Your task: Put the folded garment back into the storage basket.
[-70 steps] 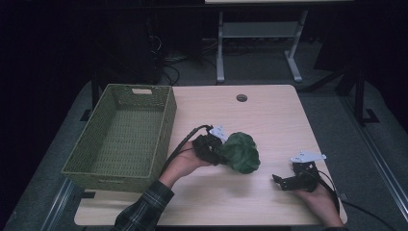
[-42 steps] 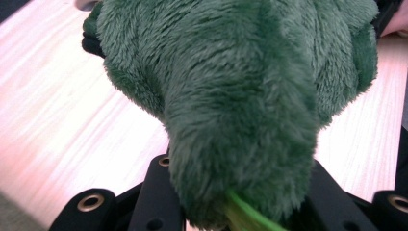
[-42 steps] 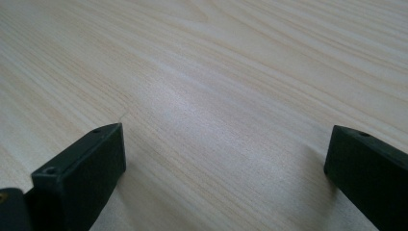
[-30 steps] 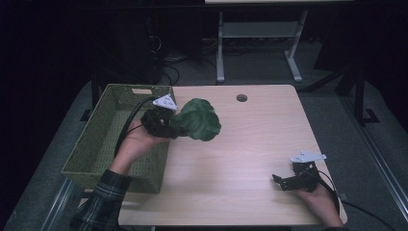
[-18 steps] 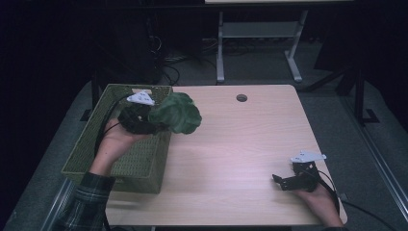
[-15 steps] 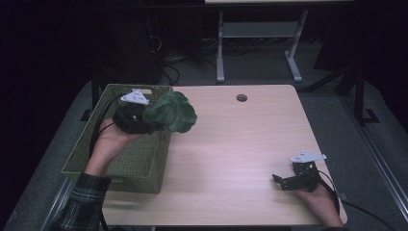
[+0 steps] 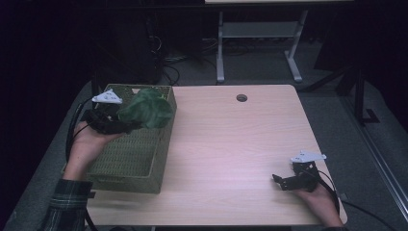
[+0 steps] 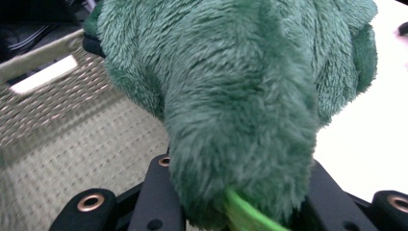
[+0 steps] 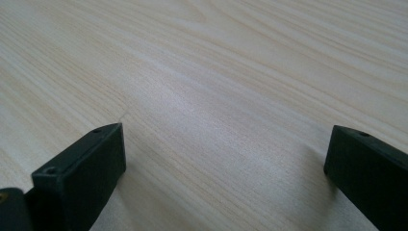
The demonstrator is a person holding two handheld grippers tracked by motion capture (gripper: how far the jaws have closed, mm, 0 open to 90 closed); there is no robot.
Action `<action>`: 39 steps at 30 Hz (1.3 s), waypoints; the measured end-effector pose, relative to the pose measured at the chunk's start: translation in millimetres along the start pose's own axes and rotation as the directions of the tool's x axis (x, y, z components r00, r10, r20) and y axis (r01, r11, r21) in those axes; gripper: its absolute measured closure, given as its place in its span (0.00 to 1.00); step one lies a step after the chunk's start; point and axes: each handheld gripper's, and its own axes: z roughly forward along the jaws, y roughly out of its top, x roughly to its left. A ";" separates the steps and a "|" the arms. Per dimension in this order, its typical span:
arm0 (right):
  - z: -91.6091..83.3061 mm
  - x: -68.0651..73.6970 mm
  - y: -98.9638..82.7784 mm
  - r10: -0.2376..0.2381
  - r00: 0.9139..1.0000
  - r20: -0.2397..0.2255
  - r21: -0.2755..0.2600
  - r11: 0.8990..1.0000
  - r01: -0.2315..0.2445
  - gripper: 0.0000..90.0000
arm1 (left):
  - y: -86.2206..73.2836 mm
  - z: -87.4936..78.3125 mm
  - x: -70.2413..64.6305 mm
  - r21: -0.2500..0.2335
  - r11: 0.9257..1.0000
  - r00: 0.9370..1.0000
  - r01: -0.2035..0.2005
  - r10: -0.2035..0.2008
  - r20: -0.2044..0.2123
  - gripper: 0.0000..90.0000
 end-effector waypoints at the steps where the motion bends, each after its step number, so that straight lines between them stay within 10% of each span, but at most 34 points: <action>1: 0.0 0.0 0.0 0.000 1.000 0.000 0.000 1.000 0.000 0.01 | -2.9 -0.6 2.4 -0.003 1.000 1.000 0.004 -0.004 -0.007 0.78; 21: 0.0 -0.1 0.1 0.001 1.000 0.003 0.001 1.000 -0.001 0.01 | -56.1 22.1 40.3 0.036 0.991 0.987 0.126 -0.121 -0.106 0.78; 39: 0.0 -0.2 0.1 0.000 1.000 0.003 0.001 1.000 0.000 0.01 | -77.4 65.0 54.0 0.142 0.980 0.983 0.140 -0.120 -0.141 0.78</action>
